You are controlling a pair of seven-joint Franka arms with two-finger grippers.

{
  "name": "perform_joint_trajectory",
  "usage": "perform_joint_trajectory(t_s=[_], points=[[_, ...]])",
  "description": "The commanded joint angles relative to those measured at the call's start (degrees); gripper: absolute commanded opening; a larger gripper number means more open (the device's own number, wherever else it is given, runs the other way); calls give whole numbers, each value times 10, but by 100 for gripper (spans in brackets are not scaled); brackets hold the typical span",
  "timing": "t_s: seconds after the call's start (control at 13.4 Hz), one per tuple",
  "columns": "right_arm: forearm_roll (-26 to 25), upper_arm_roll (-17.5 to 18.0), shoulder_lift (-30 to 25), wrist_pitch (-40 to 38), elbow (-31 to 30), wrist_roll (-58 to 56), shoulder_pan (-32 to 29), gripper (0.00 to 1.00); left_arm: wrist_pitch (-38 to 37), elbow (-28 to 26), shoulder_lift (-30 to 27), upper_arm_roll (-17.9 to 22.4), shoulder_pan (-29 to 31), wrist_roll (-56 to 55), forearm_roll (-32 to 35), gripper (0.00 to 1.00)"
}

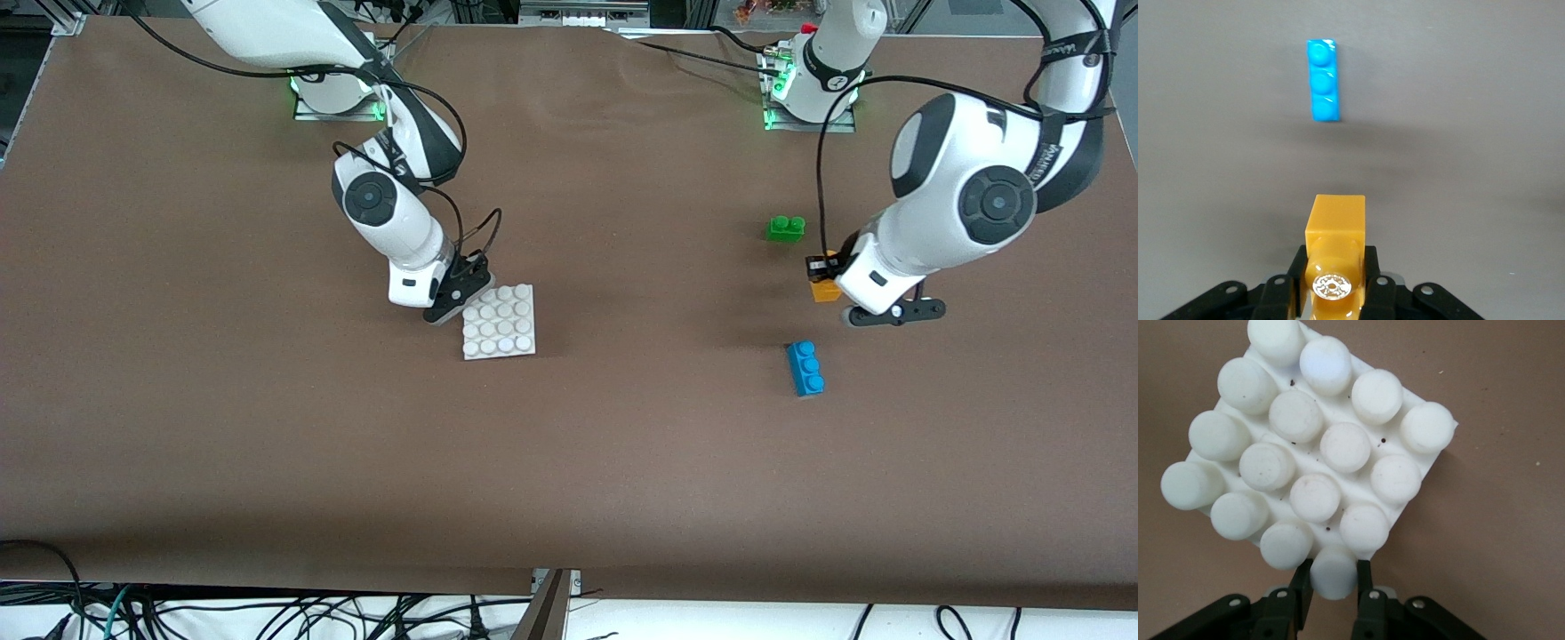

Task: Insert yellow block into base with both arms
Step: 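Carry the yellow block with the left gripper over the white plate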

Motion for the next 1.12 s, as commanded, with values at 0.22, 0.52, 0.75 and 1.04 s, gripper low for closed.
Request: perform_joint_trajectory(t_s=[0.22, 0.52, 0.75, 1.04], points=[[-34, -5, 45, 11, 40, 52, 24, 0, -15, 62, 51, 4, -118, -136, -21, 0], [-34, -12, 63, 32, 42, 52, 39, 0, -15, 117, 95, 4, -164, -184, -37, 0], [-32, -17, 70, 38, 43, 53, 44, 54, -15, 150, 126, 4, -190, -211, -46, 0], [-35, -17, 70, 37, 43, 103, 45, 87, -14, 195, 169, 5, -200, -228, -60, 0]])
